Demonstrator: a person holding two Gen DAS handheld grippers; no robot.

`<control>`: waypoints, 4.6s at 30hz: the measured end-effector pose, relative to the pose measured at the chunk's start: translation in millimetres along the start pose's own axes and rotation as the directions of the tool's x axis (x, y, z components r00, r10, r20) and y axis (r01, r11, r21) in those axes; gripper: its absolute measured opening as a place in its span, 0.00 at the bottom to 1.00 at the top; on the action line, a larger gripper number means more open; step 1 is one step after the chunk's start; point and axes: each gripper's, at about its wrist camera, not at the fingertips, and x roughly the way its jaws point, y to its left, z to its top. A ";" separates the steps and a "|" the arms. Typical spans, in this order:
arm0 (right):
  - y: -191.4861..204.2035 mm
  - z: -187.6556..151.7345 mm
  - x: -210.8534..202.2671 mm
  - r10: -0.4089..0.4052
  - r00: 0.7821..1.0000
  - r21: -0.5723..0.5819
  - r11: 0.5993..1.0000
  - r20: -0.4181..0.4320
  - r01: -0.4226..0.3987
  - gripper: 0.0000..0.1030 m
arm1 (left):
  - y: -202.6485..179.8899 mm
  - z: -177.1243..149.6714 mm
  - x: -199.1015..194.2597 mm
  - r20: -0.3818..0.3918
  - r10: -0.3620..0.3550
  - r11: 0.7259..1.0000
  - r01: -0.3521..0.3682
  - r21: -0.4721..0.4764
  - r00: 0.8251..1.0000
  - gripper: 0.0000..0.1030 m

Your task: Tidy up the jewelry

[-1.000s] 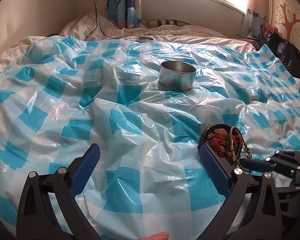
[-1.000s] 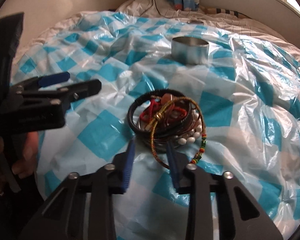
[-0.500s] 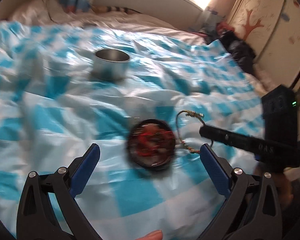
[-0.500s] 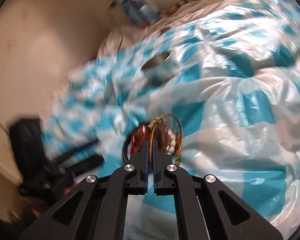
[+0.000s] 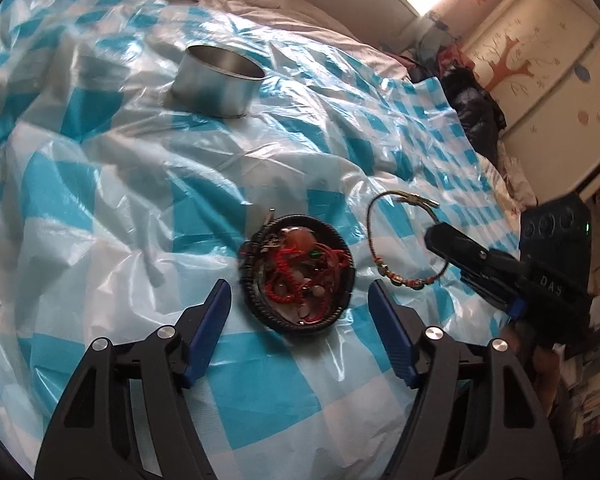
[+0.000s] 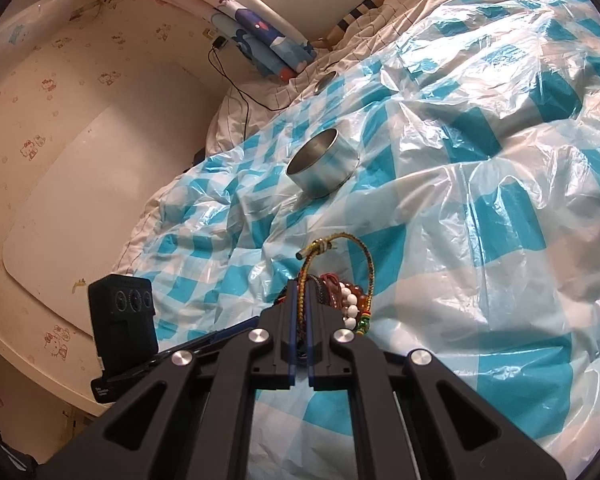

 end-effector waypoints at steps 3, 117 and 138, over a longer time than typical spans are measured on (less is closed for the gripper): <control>0.6 0.6 -0.7 0.007 1.000 -0.002 1.000 0.000 -0.007 0.04 | 15.9 2.7 2.2 -0.003 -0.079 0.993 0.078 -0.090 0.997 0.65; -6.9 151.2 184.8 -0.322 0.942 -0.243 0.925 -0.094 0.292 0.07 | 67.0 152.6 -21.4 0.203 0.157 0.985 -0.139 -0.101 0.967 0.50; -21.7 166.2 175.3 -0.179 0.984 -0.162 0.972 -0.022 0.173 0.13 | 67.2 151.3 -17.3 0.187 0.165 0.984 -0.148 -0.098 0.968 0.52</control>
